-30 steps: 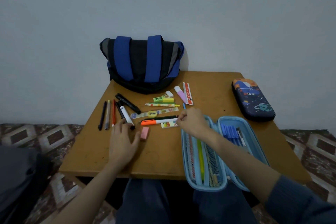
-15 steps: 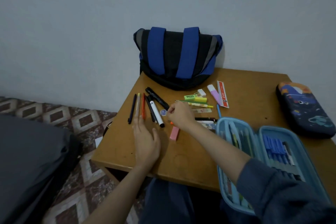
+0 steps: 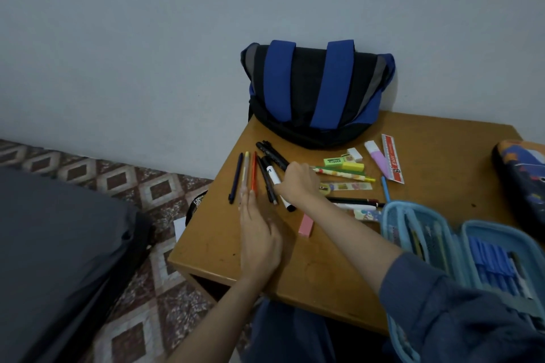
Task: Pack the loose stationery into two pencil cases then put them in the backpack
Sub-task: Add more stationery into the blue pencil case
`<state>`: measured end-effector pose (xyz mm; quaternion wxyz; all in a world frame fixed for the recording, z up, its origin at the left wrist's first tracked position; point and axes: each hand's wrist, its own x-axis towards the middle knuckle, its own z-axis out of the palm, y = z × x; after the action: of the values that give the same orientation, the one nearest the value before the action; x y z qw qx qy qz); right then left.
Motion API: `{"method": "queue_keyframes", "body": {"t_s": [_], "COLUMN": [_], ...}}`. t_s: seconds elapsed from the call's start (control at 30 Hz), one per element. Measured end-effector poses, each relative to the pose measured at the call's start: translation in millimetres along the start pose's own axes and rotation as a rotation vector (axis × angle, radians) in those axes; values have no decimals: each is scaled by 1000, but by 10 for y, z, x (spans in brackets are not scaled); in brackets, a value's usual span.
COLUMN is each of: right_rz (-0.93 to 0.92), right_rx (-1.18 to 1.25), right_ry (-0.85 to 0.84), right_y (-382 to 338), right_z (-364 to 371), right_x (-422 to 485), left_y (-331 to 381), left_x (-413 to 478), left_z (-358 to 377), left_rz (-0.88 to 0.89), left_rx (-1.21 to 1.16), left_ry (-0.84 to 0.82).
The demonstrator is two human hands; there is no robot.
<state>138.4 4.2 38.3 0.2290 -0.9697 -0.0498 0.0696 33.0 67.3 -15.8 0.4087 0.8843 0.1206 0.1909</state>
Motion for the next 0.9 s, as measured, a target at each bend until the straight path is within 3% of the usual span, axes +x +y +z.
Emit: {"method": "queue_keyframes", "body": {"t_s": [0.3,0.43,0.57,0.73,0.9], "right_rz": [-29,-76,-68,-74,-58], "right_rx": [13,-12,-10,-23,24], "right_ry": [-16,-32,-39,-66,-30], "right_y": [11,-41,-93,-57,89], "right_z": [-111,-50,-5,1,-120], "right_x": [-96,-143,-138,-126,-149], "left_y": [36,26,43,11,12], "left_x": [-30,-40,-23,-30,-43], "left_z": [7,33,8,-28,-36], "left_rz": [57,89,1,-12,-39], "left_rx": [57,229,341,483,463], "left_ry": [-51,-33,-23,-132,-168]}}
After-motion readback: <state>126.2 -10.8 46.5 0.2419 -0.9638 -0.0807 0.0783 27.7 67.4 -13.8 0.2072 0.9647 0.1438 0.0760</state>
